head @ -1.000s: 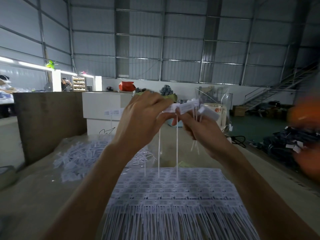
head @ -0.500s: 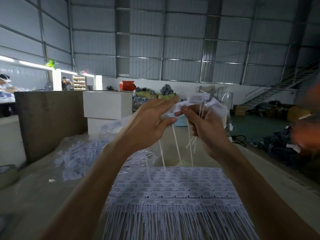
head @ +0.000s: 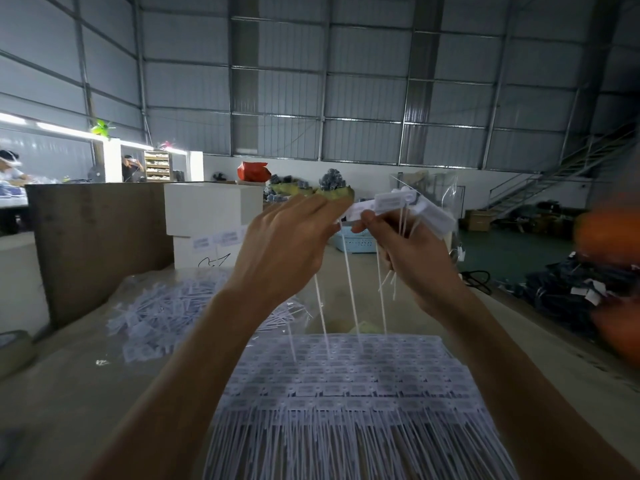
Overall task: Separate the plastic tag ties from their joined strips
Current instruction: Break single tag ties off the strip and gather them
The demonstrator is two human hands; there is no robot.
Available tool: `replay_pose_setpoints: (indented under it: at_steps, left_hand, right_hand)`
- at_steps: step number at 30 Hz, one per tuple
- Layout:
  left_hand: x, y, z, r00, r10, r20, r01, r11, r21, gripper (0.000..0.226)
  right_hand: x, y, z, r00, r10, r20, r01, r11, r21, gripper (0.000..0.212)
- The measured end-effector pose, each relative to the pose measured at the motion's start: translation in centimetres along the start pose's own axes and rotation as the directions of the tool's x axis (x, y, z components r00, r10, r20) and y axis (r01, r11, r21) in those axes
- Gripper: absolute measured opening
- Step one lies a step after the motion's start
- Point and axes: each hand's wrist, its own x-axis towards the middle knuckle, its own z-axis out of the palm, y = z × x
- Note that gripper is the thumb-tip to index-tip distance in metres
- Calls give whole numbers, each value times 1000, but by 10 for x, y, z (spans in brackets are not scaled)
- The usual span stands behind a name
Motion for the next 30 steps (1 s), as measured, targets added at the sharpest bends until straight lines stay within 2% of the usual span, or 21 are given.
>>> replay_pose_setpoints:
  at_steps: [5, 8, 13, 18, 21, 24, 27, 30]
  left_hand:
    - [-1, -4, 2, 998, -43, 47, 45, 998, -46, 34]
    - [-1, -11, 5, 987, -114, 111, 130, 981, -144, 31]
    - [5, -14, 3, 980, -79, 184, 138, 933, -334, 26]
    - [4, -16, 6, 919, -175, 353, 347, 787, -511, 22]
    - [4, -13, 7, 934, -178, 309, 332, 748, -575, 20]
    - [4, -10, 9, 956, -159, 246, 277, 763, -584, 28]
    - [4, -9, 11, 969, -162, 188, 242, 781, -576, 30]
    - [5, -12, 13, 969, -179, 172, 246, 788, -564, 28]
  right_hand:
    - [-1, -1, 0, 996, -91, -3, 91, 994, -68, 18]
    - [-1, -5, -5, 978, -209, -7, 206, 969, -133, 20]
    - [0, -7, -16, 935, -351, 46, 351, 899, -263, 25]
    - [6, -5, -24, 918, -380, 113, 396, 860, -323, 20]
    - [10, 2, -25, 939, -324, 115, 344, 872, -348, 17]
    - [8, 3, -20, 969, -225, 102, 246, 910, -333, 19]
    - [4, 5, -15, 966, -235, 108, 258, 908, -330, 14]
    - [3, 3, -10, 960, -252, 123, 280, 888, -364, 23]
